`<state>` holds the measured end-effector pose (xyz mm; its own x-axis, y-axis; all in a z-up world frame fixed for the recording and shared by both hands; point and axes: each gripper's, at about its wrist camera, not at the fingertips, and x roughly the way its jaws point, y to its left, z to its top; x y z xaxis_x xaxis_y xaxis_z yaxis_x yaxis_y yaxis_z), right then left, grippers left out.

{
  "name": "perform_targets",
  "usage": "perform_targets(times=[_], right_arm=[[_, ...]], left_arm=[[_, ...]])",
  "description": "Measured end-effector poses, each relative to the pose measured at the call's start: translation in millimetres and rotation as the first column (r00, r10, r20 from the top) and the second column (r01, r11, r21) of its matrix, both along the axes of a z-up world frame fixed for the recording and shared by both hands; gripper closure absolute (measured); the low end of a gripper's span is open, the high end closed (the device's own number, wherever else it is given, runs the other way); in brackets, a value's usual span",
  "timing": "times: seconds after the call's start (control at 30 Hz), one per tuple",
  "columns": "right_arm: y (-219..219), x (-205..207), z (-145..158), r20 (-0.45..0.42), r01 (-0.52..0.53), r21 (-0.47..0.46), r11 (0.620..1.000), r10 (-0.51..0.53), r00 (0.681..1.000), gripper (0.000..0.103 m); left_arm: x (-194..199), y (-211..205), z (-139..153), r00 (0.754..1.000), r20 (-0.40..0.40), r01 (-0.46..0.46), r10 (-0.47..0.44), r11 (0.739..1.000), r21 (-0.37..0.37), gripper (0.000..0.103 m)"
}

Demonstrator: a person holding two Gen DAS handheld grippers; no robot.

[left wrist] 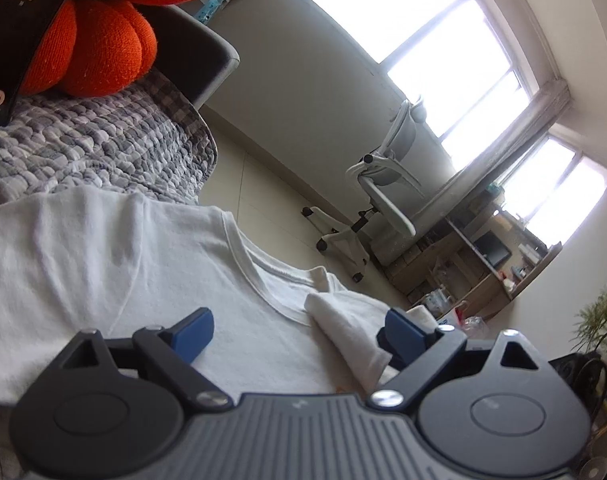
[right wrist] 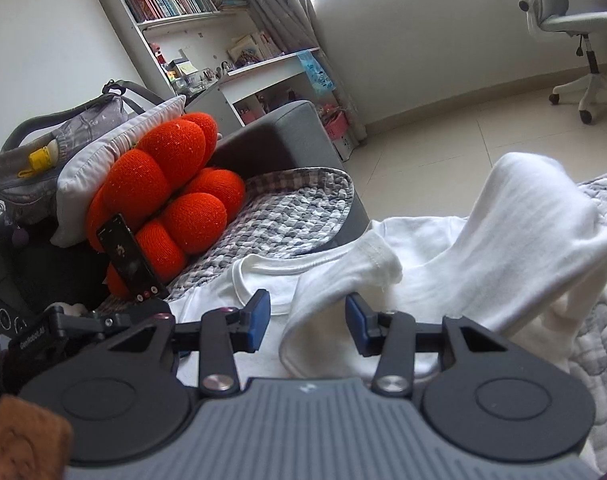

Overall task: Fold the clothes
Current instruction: 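Fold the held sleeve with the right gripper across the body and release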

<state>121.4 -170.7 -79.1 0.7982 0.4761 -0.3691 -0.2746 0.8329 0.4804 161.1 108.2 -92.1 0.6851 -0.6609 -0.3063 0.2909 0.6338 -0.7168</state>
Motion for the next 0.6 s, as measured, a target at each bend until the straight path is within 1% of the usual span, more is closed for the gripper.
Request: perform_targets(times=[0.07,0.17,0.3,0.33,0.4,0.43,0.53,0.6], right_arm=[[9,2,-2,0.03,-0.05,-0.017,0.999,0.051,0.998,0.062],[27,-6,3,0.078,-0.158,-0.092,0.983,0.166,0.983,0.062],[52,-19,4,0.101,-0.268,-0.238,0.934,0.298,0.949,0.062],[56,-20,3,0.096,-0.28,-0.26,0.924,0.314,0.945,0.062],[60,-21,1,0.085,-0.293,-0.277,0.915,0.327,0.941,0.062],[60,-21,1,0.083,-0.293,-0.274,0.916,0.326,0.942,0.062],[55,-21,1,0.074,-0.291,-0.267,0.919,0.321,0.944,0.062],[52,-21,1,0.064,-0.292,-0.264,0.919,0.319,0.946,0.062]], left_arm=[[2,3,-4,1.0,-0.021,0.015,-0.016,0.998,-0.058,0.013],[4,8,-9,0.998,-0.051,0.034,-0.042,0.989,-0.145,0.011],[7,14,-17,0.993,-0.087,0.055,-0.081,0.964,-0.261,0.01],[7,14,-18,0.992,-0.091,0.057,-0.085,0.961,-0.271,0.01],[5,11,-16,0.993,-0.091,0.051,-0.076,0.969,-0.243,0.011],[5,8,-14,0.993,-0.095,0.045,-0.066,0.976,-0.212,0.013],[4,-6,-6,0.992,-0.118,0.028,-0.037,0.997,-0.078,0.022],[6,-16,0,0.991,-0.134,0.033,-0.031,0.999,0.011,0.023]])
